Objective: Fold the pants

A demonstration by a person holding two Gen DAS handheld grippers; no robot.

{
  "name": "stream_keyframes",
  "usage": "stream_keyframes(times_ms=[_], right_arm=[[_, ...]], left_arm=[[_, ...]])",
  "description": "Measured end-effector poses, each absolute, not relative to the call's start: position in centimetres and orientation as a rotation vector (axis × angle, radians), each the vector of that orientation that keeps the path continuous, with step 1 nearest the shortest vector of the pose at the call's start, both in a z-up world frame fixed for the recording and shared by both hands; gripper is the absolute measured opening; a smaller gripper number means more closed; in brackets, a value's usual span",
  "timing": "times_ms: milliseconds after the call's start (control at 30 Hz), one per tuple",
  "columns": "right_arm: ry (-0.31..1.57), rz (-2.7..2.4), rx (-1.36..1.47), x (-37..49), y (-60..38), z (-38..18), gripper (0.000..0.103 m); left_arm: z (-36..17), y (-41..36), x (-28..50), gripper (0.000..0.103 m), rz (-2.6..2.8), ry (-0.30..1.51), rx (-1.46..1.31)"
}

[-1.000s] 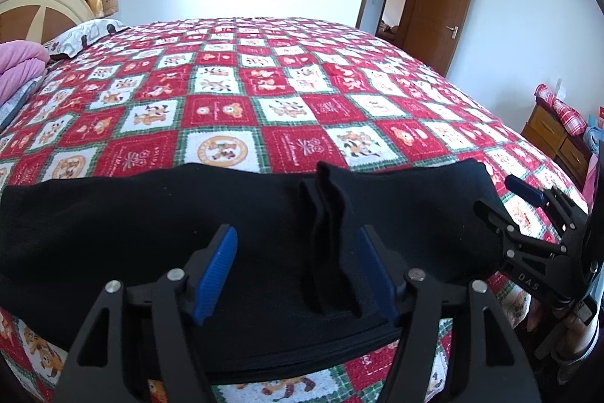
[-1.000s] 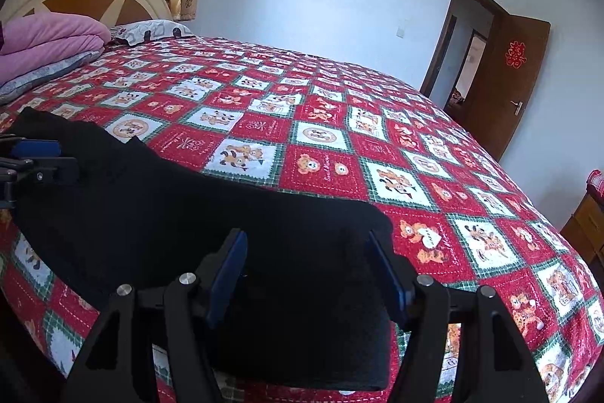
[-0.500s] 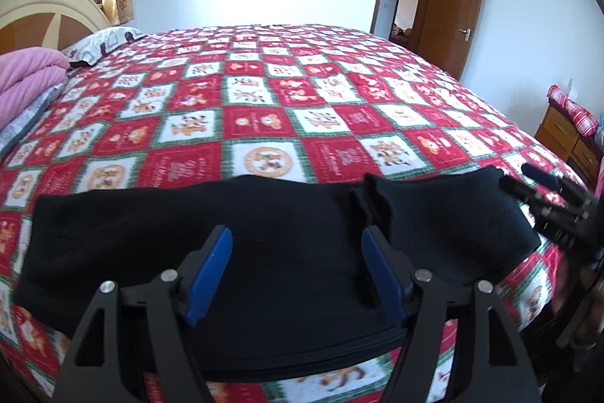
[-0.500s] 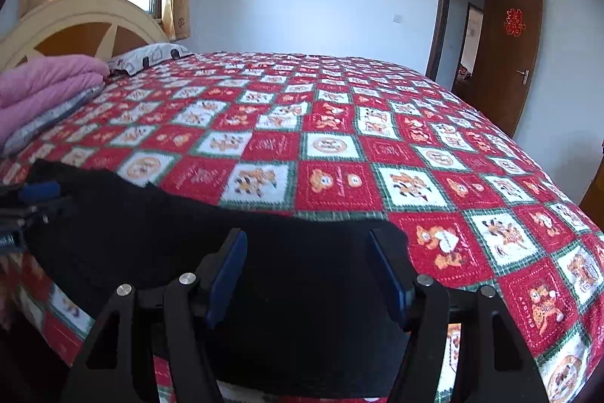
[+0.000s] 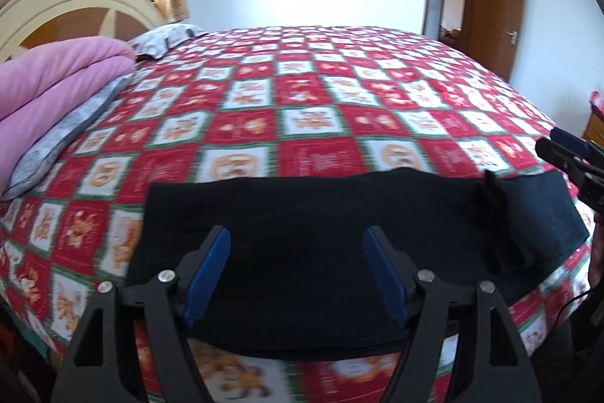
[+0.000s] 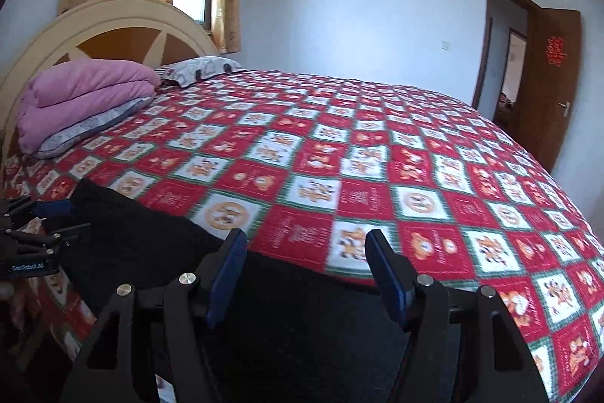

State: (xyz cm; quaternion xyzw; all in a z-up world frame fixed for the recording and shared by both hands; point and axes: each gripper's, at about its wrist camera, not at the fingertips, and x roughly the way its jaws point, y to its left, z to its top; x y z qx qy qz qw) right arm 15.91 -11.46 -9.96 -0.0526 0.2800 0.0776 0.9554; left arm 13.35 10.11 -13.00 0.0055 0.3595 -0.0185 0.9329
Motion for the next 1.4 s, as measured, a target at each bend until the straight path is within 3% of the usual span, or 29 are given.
stream_keyframes(times_ms=[467, 1033, 1200, 1400], right_arm=[[0.639, 0.283, -0.156, 17.1, -3.7, -13.2, 0.066], [0.697, 0.324, -0.180, 16.3, -1.8, -15.6, 0.066], [0.699, 0.324, -0.172, 16.3, -1.9, -15.7, 0.066], [0.703, 0.329, -0.169, 16.1, -1.6, -16.2, 0.066]], left_arm=[[-14.3, 18.1, 13.5, 0.076, 0.092, 0.743, -0.008], [-17.2, 20.9, 16.5, 0.078, -0.034, 0.827, -0.120], [-17.9, 22.2, 16.9, 0.082, -0.106, 0.867, -0.220], [-18.3, 20.5, 17.4, 0.089, -0.118, 0.853, -0.141]])
